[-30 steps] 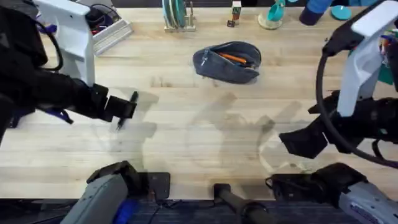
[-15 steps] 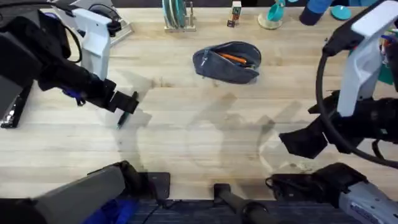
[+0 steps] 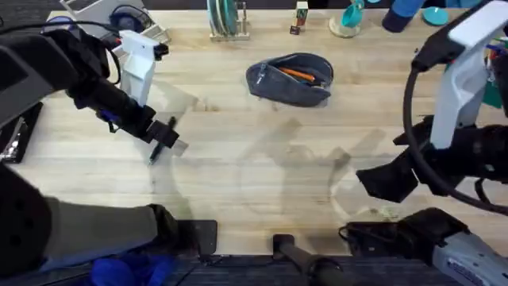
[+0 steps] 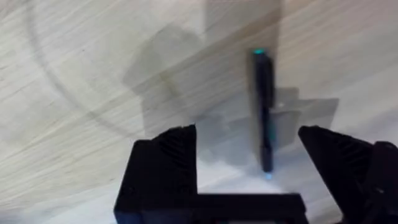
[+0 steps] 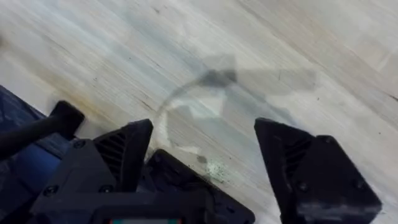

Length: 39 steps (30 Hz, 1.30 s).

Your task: Unzip the bag, pick up the pens from the table one at a time and place them inside, then zip the bag closed.

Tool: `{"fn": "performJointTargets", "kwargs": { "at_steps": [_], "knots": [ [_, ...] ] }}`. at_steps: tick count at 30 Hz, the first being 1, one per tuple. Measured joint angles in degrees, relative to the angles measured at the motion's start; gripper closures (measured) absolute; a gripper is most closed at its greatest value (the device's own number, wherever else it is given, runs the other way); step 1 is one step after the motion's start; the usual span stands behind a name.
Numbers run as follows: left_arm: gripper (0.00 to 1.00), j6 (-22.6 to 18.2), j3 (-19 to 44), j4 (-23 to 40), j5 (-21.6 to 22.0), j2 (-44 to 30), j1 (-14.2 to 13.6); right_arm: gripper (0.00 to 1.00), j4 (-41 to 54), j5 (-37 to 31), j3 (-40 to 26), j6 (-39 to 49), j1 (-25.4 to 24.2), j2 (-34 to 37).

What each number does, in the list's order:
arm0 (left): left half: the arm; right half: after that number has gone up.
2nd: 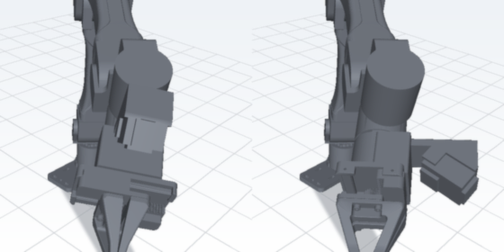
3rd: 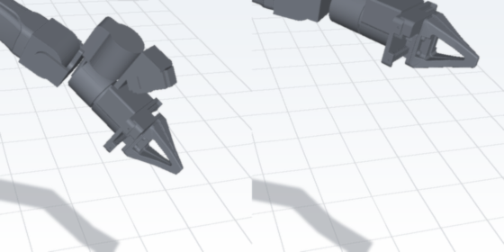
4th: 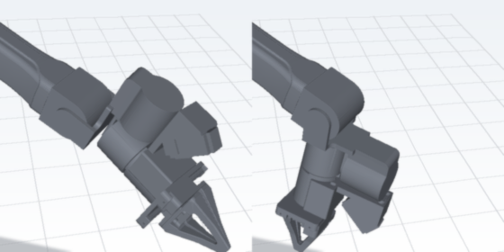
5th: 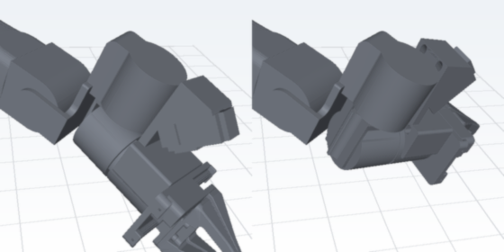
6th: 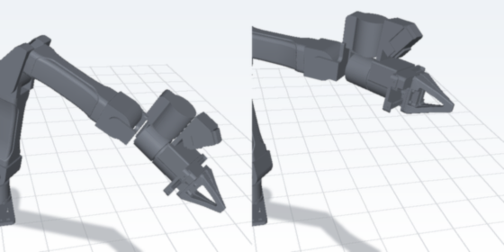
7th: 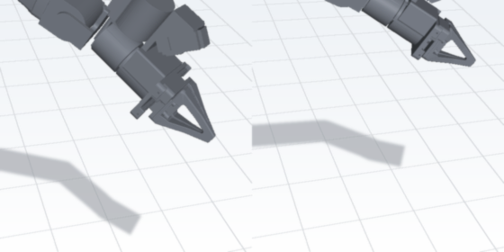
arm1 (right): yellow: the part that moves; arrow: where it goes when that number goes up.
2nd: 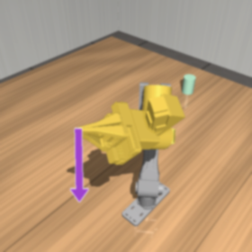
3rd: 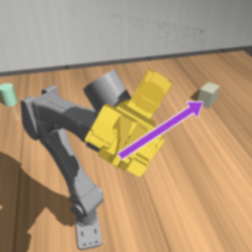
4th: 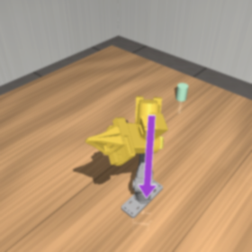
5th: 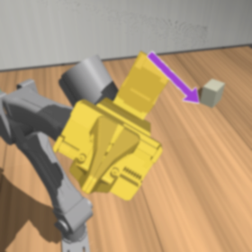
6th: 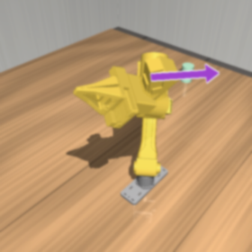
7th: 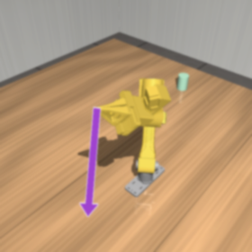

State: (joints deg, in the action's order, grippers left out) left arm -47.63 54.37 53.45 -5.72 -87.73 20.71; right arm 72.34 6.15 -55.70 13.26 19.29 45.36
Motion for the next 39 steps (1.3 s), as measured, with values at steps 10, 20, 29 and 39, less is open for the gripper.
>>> {"fn": "performJointTargets", "kwargs": {
  "at_steps": [10, 20, 29, 39],
  "knots": [
    [0.005, 1.96, -0.08, -3.79, 2.54, -3.16, -1.54, 0.004, 0.0, 0.0, 0.0, 0.01, 0.0, 0.01],
    [0.169, 5.14, -2.26, -5.81, 1.96, -1.43, -2.83, 0.004, 0.0, 0.0, 0.0, 0.02, 0.0, 0.0],
    [0.682, 6.52, -2.67, -5.77, 0.19, -1.04, -3.8, 0.005, 0.0, 0.0, 0.0, 0.02, 0.0, 0.0],
    [0.956, 7.17, -2.69, -6.1, -0.96, -1.02, -3.98, 0.005, 0.0, 0.0, 0.0, 0.02, 0.0, 0.02]
  ]
}}
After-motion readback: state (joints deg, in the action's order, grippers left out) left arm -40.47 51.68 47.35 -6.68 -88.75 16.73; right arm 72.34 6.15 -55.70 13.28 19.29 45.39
